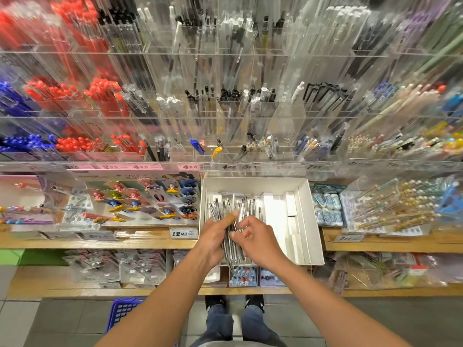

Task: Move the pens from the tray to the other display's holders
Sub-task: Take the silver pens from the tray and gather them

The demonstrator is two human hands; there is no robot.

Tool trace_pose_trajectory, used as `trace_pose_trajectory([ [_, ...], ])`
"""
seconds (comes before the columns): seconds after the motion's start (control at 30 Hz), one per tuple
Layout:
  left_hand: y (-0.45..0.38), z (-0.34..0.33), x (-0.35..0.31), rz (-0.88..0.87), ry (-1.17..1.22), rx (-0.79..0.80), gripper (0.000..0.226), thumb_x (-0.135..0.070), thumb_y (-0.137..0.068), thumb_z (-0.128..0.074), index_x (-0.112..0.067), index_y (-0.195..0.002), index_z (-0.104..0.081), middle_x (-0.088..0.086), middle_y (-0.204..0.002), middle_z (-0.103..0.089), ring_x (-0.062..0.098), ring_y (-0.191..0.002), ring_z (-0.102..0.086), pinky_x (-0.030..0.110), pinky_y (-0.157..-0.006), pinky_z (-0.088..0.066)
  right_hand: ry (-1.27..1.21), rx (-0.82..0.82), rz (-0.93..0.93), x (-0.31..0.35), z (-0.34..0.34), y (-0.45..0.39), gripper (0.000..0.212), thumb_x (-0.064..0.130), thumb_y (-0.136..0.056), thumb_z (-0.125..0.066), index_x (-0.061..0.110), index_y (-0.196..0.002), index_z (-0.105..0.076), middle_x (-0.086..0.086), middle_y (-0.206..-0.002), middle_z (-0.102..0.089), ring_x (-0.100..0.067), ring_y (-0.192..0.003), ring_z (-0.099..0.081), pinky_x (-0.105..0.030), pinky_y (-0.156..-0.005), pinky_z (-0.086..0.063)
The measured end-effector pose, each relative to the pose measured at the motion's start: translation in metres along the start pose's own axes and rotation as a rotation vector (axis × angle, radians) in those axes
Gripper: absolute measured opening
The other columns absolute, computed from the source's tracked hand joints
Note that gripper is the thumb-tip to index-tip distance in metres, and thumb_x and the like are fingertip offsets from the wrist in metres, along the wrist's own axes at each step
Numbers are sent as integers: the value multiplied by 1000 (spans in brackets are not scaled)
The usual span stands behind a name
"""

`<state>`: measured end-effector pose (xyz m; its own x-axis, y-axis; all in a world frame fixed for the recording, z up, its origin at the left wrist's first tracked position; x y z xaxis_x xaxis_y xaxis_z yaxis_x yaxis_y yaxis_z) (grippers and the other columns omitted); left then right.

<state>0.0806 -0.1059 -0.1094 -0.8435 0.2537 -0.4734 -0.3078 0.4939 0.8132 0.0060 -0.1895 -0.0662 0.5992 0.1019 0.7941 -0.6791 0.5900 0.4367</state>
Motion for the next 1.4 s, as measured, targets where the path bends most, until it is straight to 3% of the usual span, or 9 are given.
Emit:
trace_pose_trajectory([
  [0.07, 2, -5, -2, -9, 25, 23, 122, -19, -55, -92, 0, -154, -23, 30, -135, -56, 40, -100, -70, 48, -73, -60, 2, -15, 28, 7, 0, 2, 19, 34, -84, -73, 25, -89, -56, 4, -77, -64, -4, -61, -58, -17, -57, -45],
  [0.2, 1, -4, -6, -17, 50, 3, 103, -5, -72, -83, 2, -154, -21, 30, -126, -61, 41, -107, -67, 49, -79, -59, -75, 3, 43, 11, -2, 1, 20, 30, -81, -77, 27, -80, -57, 8, -70, -61, -1, -53, -56, -13, -52, -44],
  [0.33, 2, 1, -12, -12, 25, -6, 77, 1, -86, -69, 4, -150, -27, 21, -85, -67, 29, -63, -68, 39, -52, -55, -220, 23, -8, 2, 3, -9, 15, 34, -89, -66, 20, -89, -62, 1, -73, -69, -8, -51, -62, -17, -51, -49],
  [0.43, 1, 9, -10, 4, -50, -50, 57, -1, -89, -66, 7, -139, -41, 9, -64, -61, 18, -50, -57, 32, -47, -52, -111, -154, -136, -32, 31, -30, 4, 22, -94, -59, 20, -94, -62, 0, -90, -70, -9, -62, -67, -18, -54, -50],
  [0.57, -1, 14, -6, 9, -59, -53, 51, -1, -91, -63, 8, -137, -42, 8, -63, -61, 17, -52, -57, 30, -49, -52, 241, -188, -280, -69, 40, -55, 15, 12, -94, -54, 6, -99, -67, -10, -102, -69, -24, -90, -66, -31, -79, -53],
  [0.7, -1, 17, -3, 2, -50, -54, 49, -1, -93, -61, 9, -137, -42, 9, -66, -61, 17, -55, -57, 29, -50, -52, 476, -120, -312, -76, 21, -72, 32, 8, -94, -53, 13, -62, -49, -1, -63, -52, -13, -53, -50, -23, -45, -39],
  [0.8, 1, 18, -1, -1, -51, -65, 49, -1, -93, -61, 10, -137, -42, 10, -67, -60, 17, -56, -57, 28, -50, -52, 543, -83, -351, -82, 8, -79, 33, 3, -91, -52, 13, -61, -44, -1, -62, -49, -11, -51, -46, -21, -39, -28],
  [1.27, 6, 19, 0, 13, -44, -66, 45, -3, -93, -61, 7, -135, -46, 10, -72, -60, 16, -58, -58, 28, -51, -52, 294, -135, -354, -88, 17, -78, 32, 20, -93, -55, 13, -63, -48, 2, -54, -47, -11, -44, -45, -20, -44, -39],
  [1.4, 8, 18, 1, 13, -18, -83, 48, -5, -92, -65, 6, -135, -46, 9, -68, -62, 16, -54, -59, 29, -47, -51, 46, -171, -190, -54, 24, -49, 13, 31, -90, -63, 21, -97, -58, 13, -82, -58, 3, -70, -54, -14, -55, -36],
])
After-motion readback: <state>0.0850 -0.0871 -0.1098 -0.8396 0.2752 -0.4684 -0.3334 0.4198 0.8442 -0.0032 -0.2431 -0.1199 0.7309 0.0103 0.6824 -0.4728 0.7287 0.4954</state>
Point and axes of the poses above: each hand's wrist, its own y-axis away from the middle knuckle, its own z-axis out of the back of the hand, x = y × z, the point moved 10 cm from there along -y, towards the middle knuckle
